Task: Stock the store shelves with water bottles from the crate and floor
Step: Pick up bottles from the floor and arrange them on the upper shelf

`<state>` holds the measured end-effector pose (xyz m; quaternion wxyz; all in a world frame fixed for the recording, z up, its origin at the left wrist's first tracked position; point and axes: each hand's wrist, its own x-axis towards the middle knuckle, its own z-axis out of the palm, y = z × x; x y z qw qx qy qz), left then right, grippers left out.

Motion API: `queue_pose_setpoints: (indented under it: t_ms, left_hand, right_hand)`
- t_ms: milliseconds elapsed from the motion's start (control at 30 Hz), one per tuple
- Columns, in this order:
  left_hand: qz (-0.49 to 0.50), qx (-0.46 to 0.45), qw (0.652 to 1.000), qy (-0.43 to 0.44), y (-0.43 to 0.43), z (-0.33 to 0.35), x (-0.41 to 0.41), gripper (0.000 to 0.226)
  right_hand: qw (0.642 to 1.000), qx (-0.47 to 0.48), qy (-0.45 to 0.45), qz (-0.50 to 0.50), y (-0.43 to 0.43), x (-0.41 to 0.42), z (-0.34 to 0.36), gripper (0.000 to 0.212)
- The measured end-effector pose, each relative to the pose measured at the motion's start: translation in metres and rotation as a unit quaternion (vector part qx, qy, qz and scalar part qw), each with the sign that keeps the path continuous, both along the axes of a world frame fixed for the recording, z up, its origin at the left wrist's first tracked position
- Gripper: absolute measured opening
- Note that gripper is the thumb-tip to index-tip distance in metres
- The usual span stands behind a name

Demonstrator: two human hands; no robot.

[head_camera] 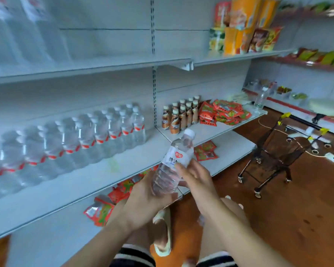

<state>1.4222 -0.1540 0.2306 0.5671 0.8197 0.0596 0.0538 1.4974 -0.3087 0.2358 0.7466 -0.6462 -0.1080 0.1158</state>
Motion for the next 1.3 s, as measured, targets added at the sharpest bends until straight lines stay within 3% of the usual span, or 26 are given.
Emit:
queue_pose_setpoints:
  t_ms: [200,367,567,833,967,1067,1167,1300]
  left_hand:
    - [0.051,-0.09,0.994,-0.033,0.032,0.045,-0.027,0.04]
    - [0.086,-0.088,0.991,-0.06,0.053,0.086,-0.045,0.034]
    - [0.161,-0.009,0.971,-0.176,0.075,0.126,-0.045,0.032]
    - [0.166,0.198,0.938,-0.231,0.127,0.206,-0.005,0.045]
    - [0.176,0.272,0.921,-0.217,0.174,0.245,0.03,0.049]
    - [0.212,0.291,0.915,-0.182,0.21,0.251,0.052,0.033]
    - [0.243,0.298,0.914,-0.133,0.24,0.251,0.073,0.021]
    - [0.257,0.335,0.904,-0.073,0.272,0.254,0.108,0.022]
  right_hand:
    - [0.997,0.024,-0.052,0.044,0.042,-0.003,0.047,0.021]
    - [0.986,0.033,-0.112,0.117,0.067,-0.003,0.09,0.021]
    - [0.944,-0.034,-0.221,0.245,0.096,0.006,0.144,0.038]
    - [0.922,0.0,-0.315,0.223,0.153,0.055,0.221,0.056]
    - [0.912,-0.047,-0.378,0.151,0.19,0.098,0.259,0.058]
    - [0.909,-0.1,-0.391,0.108,0.219,0.133,0.271,0.054]
    - [0.904,-0.119,-0.399,0.094,0.25,0.163,0.273,0.046]
    - [0.9,-0.152,-0.396,0.095,0.294,0.2,0.267,0.041]
